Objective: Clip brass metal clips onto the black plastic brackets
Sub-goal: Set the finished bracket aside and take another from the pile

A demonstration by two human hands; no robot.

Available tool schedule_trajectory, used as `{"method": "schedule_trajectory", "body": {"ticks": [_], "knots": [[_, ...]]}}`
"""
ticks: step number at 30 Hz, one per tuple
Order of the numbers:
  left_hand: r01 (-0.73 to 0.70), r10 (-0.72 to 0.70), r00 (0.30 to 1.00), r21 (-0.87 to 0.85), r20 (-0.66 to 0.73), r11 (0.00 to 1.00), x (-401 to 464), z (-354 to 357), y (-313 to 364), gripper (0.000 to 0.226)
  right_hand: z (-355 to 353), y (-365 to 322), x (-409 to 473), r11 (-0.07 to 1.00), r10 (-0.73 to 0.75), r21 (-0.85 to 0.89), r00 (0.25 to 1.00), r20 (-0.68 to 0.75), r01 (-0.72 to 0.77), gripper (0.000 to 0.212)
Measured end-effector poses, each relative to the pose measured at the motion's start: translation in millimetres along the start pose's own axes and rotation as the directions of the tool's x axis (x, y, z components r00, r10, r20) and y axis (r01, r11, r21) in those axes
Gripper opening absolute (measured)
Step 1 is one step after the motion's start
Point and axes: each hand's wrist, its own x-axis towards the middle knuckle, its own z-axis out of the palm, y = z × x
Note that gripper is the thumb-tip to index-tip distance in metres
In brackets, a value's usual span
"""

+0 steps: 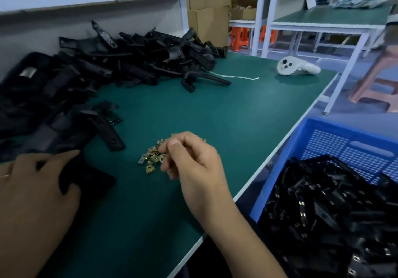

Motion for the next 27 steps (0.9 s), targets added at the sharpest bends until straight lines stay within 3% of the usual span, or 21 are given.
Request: {"method": "schedule_trajectory", "body": {"ticks": [2, 4, 6, 9, 11, 14, 17, 19, 23, 27], "knots": [[-0.030, 0.023, 0.998, -0.117, -0.064, 0.993, -4, -8, 8, 0.056, 1, 2, 0, 0.999, -0.010, -0.042, 1.000, -0.004, 0.010, 0.025], [-0.127, 0.121, 0.986, -0.050, -0.116, 0.991, -5, -23, 18, 0.049, -1, 3, 0, 0.999, -0.028, -0.045, 0.999, -0.025, 0.027, 0.024], [-0.156, 0.137, 0.971, -0.086, -0.195, 0.984, -4, -34, 24, 0.041, -2, 4, 1, 0.998, -0.042, -0.048, 0.997, -0.067, 0.039, 0.024], [-0.130, 0.053, 0.940, -0.211, -0.337, 0.969, -10, -50, 40, 0.030, -1, 7, 1, 0.986, -0.099, -0.148, 0.988, -0.115, 0.082, 0.022], [-0.098, -0.066, 0.924, -0.399, -0.376, 0.912, -17, -54, 46, 0.026, 0, 8, 1, 0.947, -0.160, -0.294, 0.982, -0.096, 0.126, 0.017], [0.011, -0.240, 0.937, -0.667, -0.253, 0.745, -23, -56, 57, 0.020, 2, 10, -1, 0.786, -0.195, -0.591, 0.980, 0.037, 0.179, 0.012], [0.122, -0.279, 0.955, -0.730, -0.097, 0.672, -23, -56, 60, 0.020, 9, 13, -6, 0.529, -0.206, -0.812, 0.965, 0.160, 0.247, 0.017], [0.132, -0.281, 0.956, -0.736, -0.082, 0.663, -21, -55, 60, 0.025, 13, 12, -8, 0.434, -0.200, -0.858, 0.958, 0.206, 0.275, 0.020], [0.130, -0.322, 0.944, -0.811, -0.075, 0.570, -18, -52, 56, 0.037, 16, 9, -7, 0.397, -0.181, -0.872, 0.956, 0.231, 0.286, 0.017], [0.256, -0.414, 0.910, -0.819, 0.026, 0.513, -18, -43, 52, 0.059, 18, 6, -8, 0.381, -0.186, -0.874, 0.951, 0.247, 0.301, 0.017]]}}
